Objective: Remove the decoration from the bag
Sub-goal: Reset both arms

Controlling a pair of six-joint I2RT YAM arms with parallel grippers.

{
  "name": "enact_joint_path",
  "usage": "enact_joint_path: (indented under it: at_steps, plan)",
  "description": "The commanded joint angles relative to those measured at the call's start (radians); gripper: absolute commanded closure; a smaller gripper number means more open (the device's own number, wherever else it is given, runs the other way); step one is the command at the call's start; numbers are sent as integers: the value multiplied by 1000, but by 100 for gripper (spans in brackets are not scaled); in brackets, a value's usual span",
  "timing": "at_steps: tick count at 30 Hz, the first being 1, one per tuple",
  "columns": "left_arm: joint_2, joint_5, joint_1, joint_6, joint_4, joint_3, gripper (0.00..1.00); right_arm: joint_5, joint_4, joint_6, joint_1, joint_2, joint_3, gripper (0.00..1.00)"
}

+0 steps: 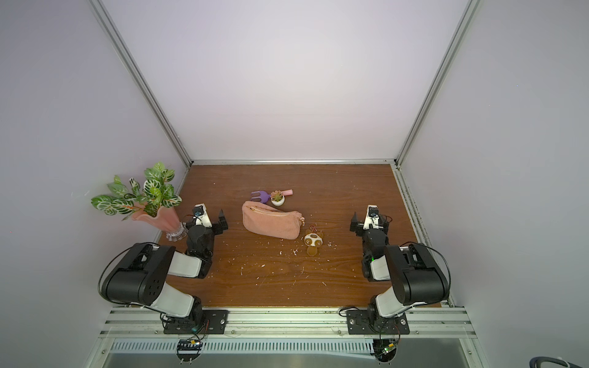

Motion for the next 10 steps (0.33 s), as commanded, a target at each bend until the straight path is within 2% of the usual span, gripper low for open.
enact_joint_path:
  at_steps: [1, 10]
  plan:
    - [-10, 16, 15, -6, 25, -2, 0, -10, 19, -16, 5, -6, 20, 0]
    - [-10, 15, 15, -5, 25, -2, 1, -16, 22, -16, 4, -8, 17, 1]
